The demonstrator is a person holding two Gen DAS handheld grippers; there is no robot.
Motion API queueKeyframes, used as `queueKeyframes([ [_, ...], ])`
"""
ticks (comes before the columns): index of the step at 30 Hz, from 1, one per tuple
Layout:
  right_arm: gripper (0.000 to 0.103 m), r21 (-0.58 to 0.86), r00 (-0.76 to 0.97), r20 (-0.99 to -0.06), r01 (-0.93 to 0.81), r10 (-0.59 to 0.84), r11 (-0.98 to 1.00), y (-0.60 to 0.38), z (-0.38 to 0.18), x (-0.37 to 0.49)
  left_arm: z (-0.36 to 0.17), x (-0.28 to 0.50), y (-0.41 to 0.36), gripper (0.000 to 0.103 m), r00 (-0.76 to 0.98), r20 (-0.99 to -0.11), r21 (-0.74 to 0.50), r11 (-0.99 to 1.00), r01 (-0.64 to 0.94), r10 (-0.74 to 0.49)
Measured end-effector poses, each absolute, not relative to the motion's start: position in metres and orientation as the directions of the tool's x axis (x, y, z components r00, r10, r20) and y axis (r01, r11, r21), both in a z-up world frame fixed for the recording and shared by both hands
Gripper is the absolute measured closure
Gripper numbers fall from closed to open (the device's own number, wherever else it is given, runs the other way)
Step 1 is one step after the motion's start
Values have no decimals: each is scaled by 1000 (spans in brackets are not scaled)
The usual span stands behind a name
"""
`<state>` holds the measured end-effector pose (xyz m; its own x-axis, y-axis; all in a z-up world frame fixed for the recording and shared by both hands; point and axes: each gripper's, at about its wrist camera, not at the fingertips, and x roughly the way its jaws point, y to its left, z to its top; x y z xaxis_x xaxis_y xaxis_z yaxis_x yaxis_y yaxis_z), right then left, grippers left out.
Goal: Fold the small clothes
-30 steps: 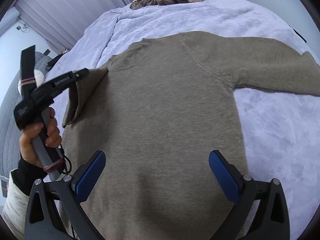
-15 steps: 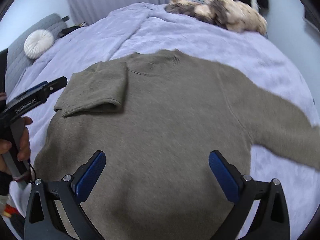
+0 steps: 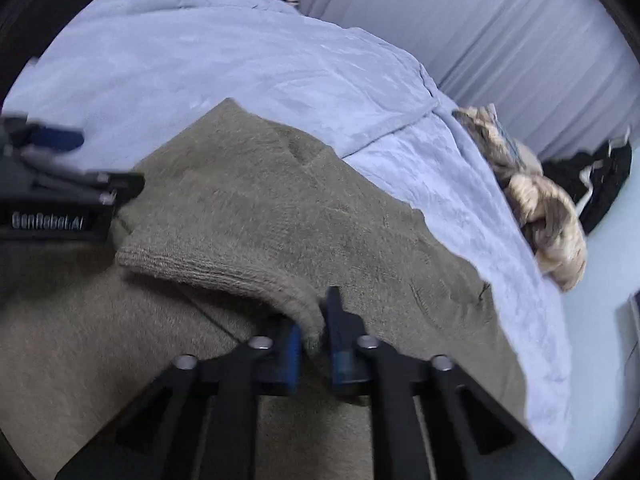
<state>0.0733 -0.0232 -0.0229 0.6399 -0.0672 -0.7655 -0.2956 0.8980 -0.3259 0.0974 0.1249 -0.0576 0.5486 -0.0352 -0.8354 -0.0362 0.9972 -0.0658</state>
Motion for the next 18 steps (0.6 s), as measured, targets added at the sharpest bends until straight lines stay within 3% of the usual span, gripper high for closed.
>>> queueKeyframes([
  [3, 95, 42, 638, -766, -67, 75, 997, -90, -10, 77, -57, 95, 127, 14, 550, -835, -59, 998, -33, -31],
  [5, 95, 296, 649, -745, 115, 154, 948, -151, -16, 69, -57, 95, 126, 14, 551, -834, -49, 998, -32, -24],
  [7, 95, 453, 658, -728, 252, 193, 855, -202, -32, 57, -57, 96, 124, 14, 552, -834, -37, 999, -28, -15],
  [11, 86, 606, 659, -704, 362, 265, 708, -254, -61, 36, -55, 98, 121, 14, 544, -839, -27, 999, -23, -10],
  [13, 54, 660, 671, -675, 366, 306, 656, -262, -68, 32, -50, 99, 121, 14, 536, -844, -24, 1000, -20, -9],
  [15, 49, 708, 694, -634, 343, 341, 617, -262, -70, 32, -40, 101, 119, 14, 547, -837, -26, 1000, -3, -20],
  [18, 49, 709, 692, -637, 355, 338, 610, -257, -72, 43, -27, 106, 109, 14, 571, -821, -5, 1000, 24, -18],
])
